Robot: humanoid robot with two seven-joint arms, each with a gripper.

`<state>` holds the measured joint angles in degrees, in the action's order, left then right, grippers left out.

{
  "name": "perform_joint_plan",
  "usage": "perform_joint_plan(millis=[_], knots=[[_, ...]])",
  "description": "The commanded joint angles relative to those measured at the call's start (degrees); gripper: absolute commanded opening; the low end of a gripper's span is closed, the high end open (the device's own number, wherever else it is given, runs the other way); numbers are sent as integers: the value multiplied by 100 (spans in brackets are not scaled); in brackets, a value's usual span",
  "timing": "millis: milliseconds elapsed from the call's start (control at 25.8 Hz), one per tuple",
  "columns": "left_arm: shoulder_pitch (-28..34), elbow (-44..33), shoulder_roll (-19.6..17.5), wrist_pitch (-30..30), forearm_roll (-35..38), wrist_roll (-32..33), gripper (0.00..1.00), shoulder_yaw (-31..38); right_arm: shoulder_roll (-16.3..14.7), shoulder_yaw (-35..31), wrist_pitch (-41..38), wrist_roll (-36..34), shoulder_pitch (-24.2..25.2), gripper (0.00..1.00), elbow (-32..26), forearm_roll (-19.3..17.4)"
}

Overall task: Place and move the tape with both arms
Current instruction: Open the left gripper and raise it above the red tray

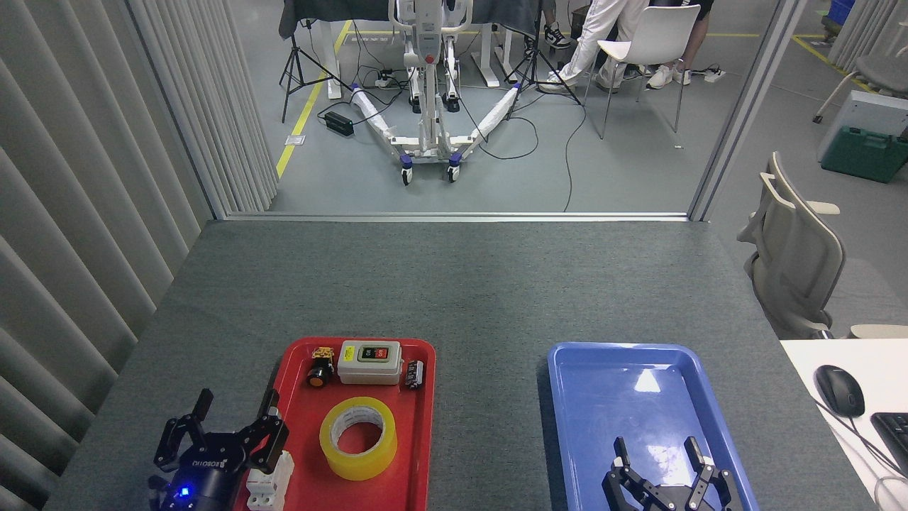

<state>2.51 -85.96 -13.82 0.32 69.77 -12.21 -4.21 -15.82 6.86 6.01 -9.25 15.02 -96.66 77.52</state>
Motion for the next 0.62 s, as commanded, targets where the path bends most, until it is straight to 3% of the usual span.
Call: perform_joint_plan(millis=[0, 310, 580], knots=[[118, -61, 2, 3, 2, -54, 100, 17, -9, 0, 14, 2, 1, 100, -2, 0], [513, -633, 55, 698, -86, -361, 100, -27, -44, 0, 14, -33, 1, 100, -2, 0], [513, -553, 46, 654, -86, -405, 100, -45, -79, -97, 23, -42, -8, 100, 7, -9]])
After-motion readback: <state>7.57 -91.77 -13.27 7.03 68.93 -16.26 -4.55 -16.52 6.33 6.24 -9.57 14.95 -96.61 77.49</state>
